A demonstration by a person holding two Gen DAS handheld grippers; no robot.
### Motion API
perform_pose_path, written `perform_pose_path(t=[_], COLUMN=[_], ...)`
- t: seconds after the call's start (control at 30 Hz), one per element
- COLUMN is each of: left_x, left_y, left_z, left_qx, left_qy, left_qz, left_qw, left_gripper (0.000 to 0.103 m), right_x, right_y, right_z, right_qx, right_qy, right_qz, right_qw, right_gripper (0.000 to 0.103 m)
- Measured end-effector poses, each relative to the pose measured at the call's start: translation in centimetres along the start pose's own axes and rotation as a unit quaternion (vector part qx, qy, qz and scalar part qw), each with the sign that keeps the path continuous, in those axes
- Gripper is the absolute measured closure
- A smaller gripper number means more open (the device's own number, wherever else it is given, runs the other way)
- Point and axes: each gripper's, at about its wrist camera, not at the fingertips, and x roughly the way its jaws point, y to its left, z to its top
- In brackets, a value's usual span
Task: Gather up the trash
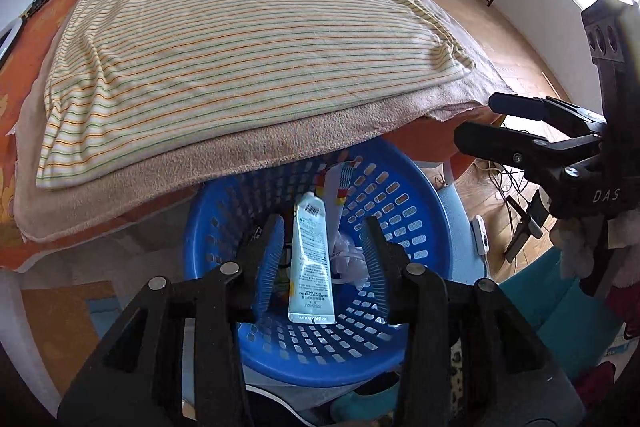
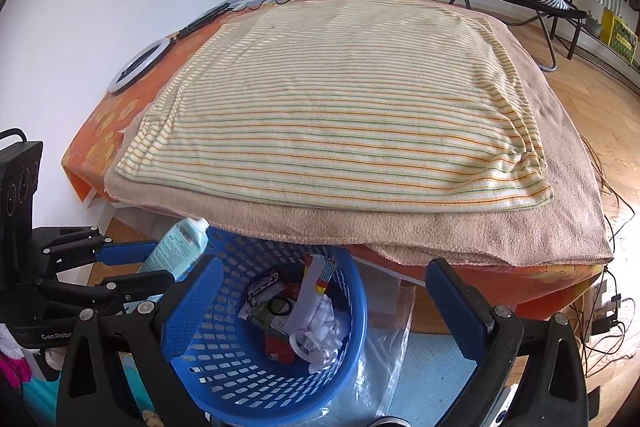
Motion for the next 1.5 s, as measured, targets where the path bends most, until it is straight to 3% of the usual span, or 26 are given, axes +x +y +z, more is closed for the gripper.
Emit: perform_pose_path(t=[0.33, 0.43, 0.57, 0.67, 1.2, 1.33, 1.5], left_x=[-1.5, -2.2, -3.1, -3.7, -6.4, -7.5, -8.7], left_y=[0.4, 0.3, 0.3, 0.2, 0.3, 0.5, 0.6], left_z=[0.1, 0.3, 0.6, 0.7, 2.4, 3.2, 4.6], left_qx=[-0.016, -0.016, -0.02, -0.018, -0.027, -0.033, -0.034], left_qy=[-0.028, -0.042, -0.058, -0.07, -0.111, -0.129, -0.148], left_qz=[0.019, 0.031, 0.042, 0.052, 0.066, 0.068, 0.079], left_qw=[0.9993, 0.9985, 0.9972, 0.996, 0.9912, 0.9887, 0.9852], left_gripper=[0.05, 0.04, 0.039, 0.033, 0.031, 0.023, 0.022], right_x=[-0.2, -0.3, -0.5, -0.8, -1.7, -2.5, -3.6], right_y=[0.3, 0.3, 0.4, 0.4, 0.7, 0.8, 0.9], right_z=[-0.5, -0.6, -0.7, -0.7, -0.9, -0.4, 1.1], right_qx=[-0.007, -0.008, -0.01, -0.011, -0.017, -0.015, -0.012], right_qy=[0.001, 0.0, -0.001, -0.003, -0.004, -0.011, -0.026], right_qz=[0.001, 0.003, 0.005, 0.008, 0.014, 0.025, 0.037], right_qw=[1.0, 1.0, 1.0, 1.0, 1.0, 1.0, 0.999], right_gripper=[0.001, 0.001, 0.001, 0.001, 0.001, 0.001, 0.001])
